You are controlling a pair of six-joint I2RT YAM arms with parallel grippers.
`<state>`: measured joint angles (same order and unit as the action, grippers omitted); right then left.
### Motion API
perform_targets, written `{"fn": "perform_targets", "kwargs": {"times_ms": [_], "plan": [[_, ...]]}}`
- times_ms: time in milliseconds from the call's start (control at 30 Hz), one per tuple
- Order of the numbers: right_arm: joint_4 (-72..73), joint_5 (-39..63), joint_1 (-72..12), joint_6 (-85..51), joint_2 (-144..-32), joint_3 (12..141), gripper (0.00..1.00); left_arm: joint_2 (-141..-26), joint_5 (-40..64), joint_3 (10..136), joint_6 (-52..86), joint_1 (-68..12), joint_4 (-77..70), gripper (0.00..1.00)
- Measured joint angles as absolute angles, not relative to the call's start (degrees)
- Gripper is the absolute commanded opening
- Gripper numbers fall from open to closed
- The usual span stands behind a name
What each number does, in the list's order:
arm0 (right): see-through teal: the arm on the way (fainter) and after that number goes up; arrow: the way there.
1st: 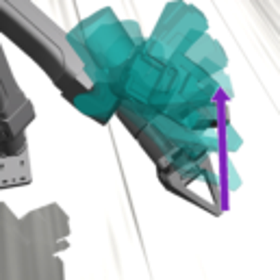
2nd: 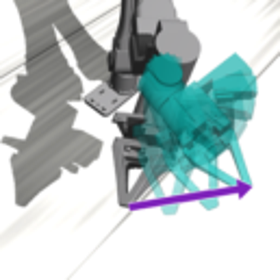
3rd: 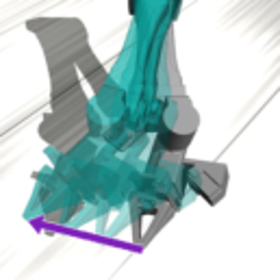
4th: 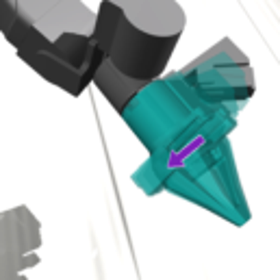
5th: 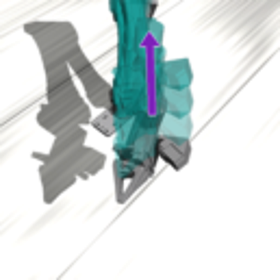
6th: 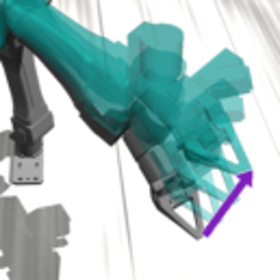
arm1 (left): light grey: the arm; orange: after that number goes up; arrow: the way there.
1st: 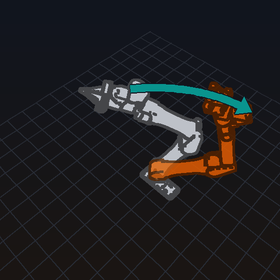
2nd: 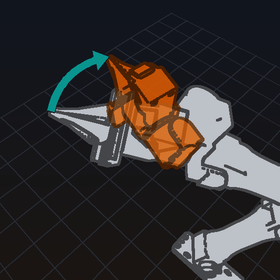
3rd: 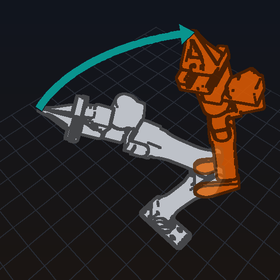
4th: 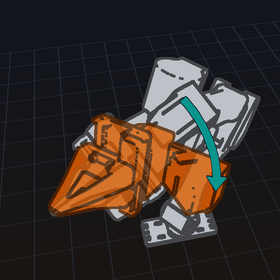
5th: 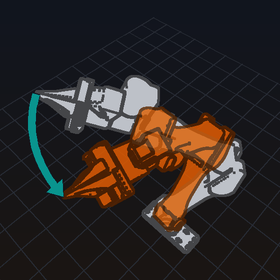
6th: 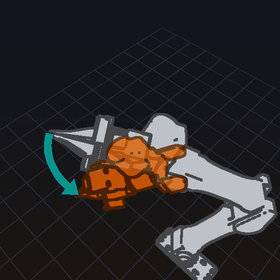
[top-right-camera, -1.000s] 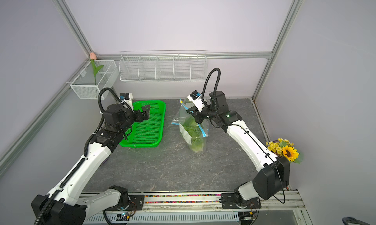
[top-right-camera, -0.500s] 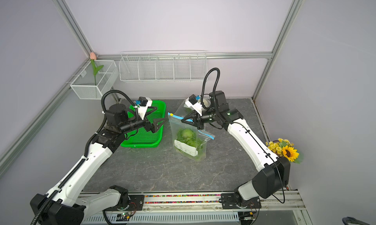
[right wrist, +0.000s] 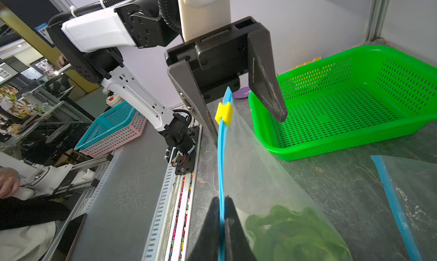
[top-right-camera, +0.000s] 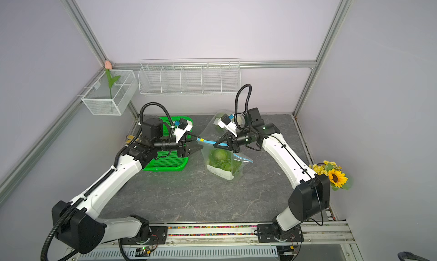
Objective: Open the zip-top bag and take out the chinese cabbages
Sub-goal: Adjust the zipper food storage bag at the center of the board.
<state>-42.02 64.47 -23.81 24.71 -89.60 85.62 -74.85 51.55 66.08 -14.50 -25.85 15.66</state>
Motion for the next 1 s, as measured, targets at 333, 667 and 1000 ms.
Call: {"fn": "perform_targets", "kwargs": {"times_ms": [333, 667, 1000], "plan": [[-43.9, 64.8, -23.8, 26.2, -89.7, 86.1, 0.1, -76.1, 53.9, 67.7, -15.6, -26.7, 16.6, 0.08], [-43.7, 62.1, -23.8, 25.2, -89.8, 86.7, 0.63, -76.1, 54.0, 67.7, -15.7, -26.7, 17.6, 0.0], [-31.1, 48.5, -27.9, 21.5, -83.0, 84.9, 0.62, -76.1, 53.8, 67.7, -15.7, -26.7, 18.1, 0.0]]}}
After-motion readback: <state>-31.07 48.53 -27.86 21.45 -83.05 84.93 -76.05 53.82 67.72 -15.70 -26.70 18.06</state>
